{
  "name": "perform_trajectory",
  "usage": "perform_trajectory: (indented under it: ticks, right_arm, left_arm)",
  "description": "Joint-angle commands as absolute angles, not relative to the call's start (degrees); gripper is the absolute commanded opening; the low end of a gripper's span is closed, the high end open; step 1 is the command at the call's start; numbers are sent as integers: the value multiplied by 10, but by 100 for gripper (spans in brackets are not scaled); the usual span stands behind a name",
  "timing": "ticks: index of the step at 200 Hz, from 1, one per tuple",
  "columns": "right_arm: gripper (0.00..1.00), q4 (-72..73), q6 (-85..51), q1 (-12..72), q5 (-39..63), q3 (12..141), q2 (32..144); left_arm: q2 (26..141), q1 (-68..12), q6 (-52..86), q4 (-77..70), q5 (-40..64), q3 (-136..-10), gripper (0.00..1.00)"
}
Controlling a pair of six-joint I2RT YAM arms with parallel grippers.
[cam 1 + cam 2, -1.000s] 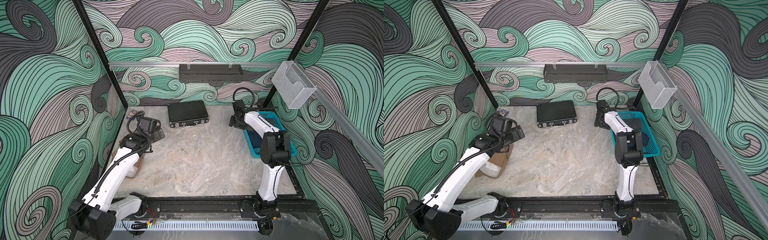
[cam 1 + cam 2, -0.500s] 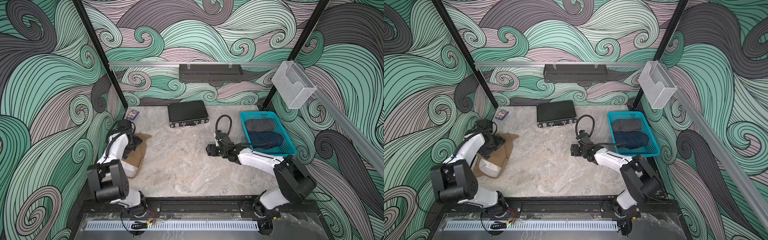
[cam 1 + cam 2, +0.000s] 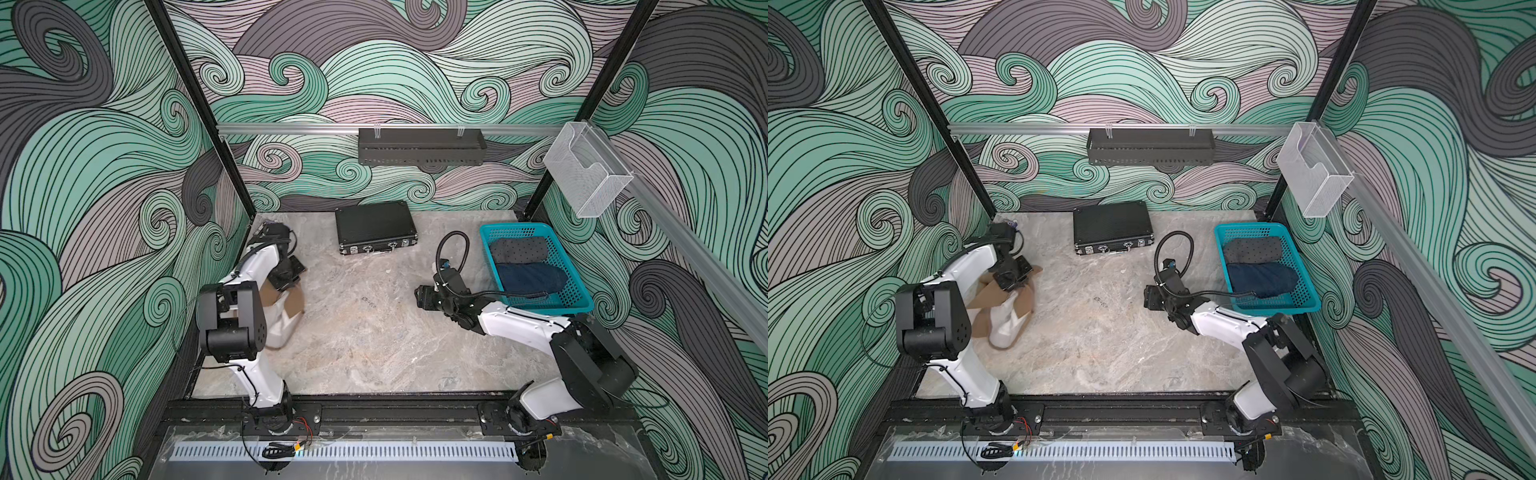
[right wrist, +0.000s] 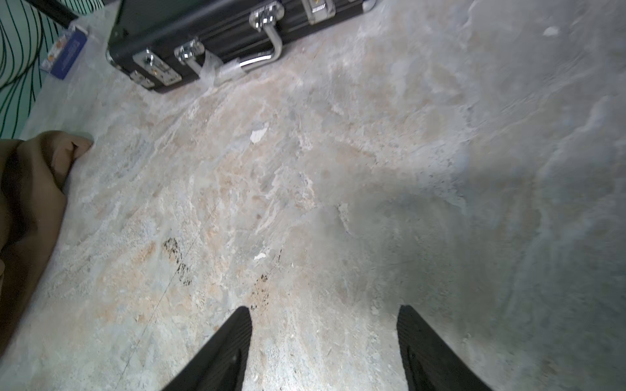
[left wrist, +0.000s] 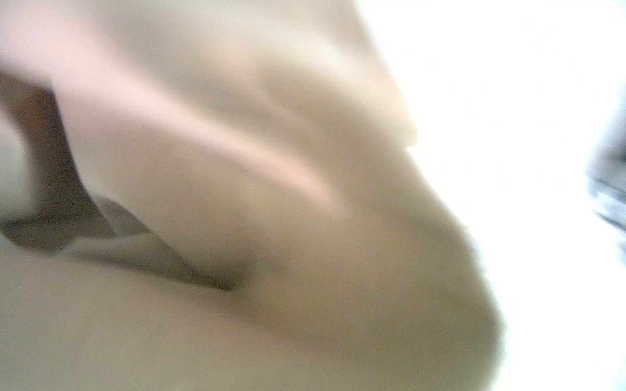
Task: Roll up the skirts
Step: Move the skirt to the center of the board, then flatten out the skirt at the center of the board.
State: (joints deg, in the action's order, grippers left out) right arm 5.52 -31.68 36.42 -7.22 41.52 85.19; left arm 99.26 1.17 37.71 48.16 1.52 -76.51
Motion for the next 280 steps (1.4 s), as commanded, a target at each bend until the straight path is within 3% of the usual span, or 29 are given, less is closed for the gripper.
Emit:
perform_trajectory:
  ticks: [1, 6, 22, 45, 61, 85, 121, 151, 160, 187, 199, 217, 280]
  right_arm:
    - [71, 31, -328, 366, -147, 406, 814]
    - [71, 30, -328, 366, -154, 404, 809]
    - [72, 12, -339, 355, -168, 403, 802]
    - [72, -9, -365, 325, -166, 398, 804]
    - [72, -1, -374, 305, -136, 390, 812]
    - [72, 27, -357, 300, -81, 396, 836]
    - [73, 62, -329, 308, 27, 428, 897]
    - [73, 79, -313, 324, 66, 440, 921]
    - [73, 87, -307, 332, 71, 441, 922]
    - [74, 95, -286, 348, 76, 442, 919]
    - [74, 92, -286, 348, 61, 438, 913]
    - [74, 84, -290, 348, 29, 430, 897]
    - [74, 83, -318, 337, -87, 372, 808]
  left_arm:
    - [899, -117, 438, 518, 14, -787, 0]
    - [887, -151, 456, 515, 4, -777, 2]
    - [868, -245, 506, 475, 17, -723, 39]
    - [883, -330, 513, 430, 88, -696, 63]
    - [892, -338, 464, 503, 82, -754, 68]
    - [859, -298, 407, 606, -46, -824, 84]
    - [776, -120, 429, 500, 10, -697, 91]
    - [811, -32, 483, 417, 70, -606, 90]
    - [855, -21, 490, 387, 131, -596, 90]
    - [953, -46, 530, 331, 212, -588, 73]
    - [963, -70, 540, 298, 216, -580, 56]
    - [962, -114, 549, 280, 200, -581, 1]
    - [926, -332, 478, 271, 180, -677, 0]
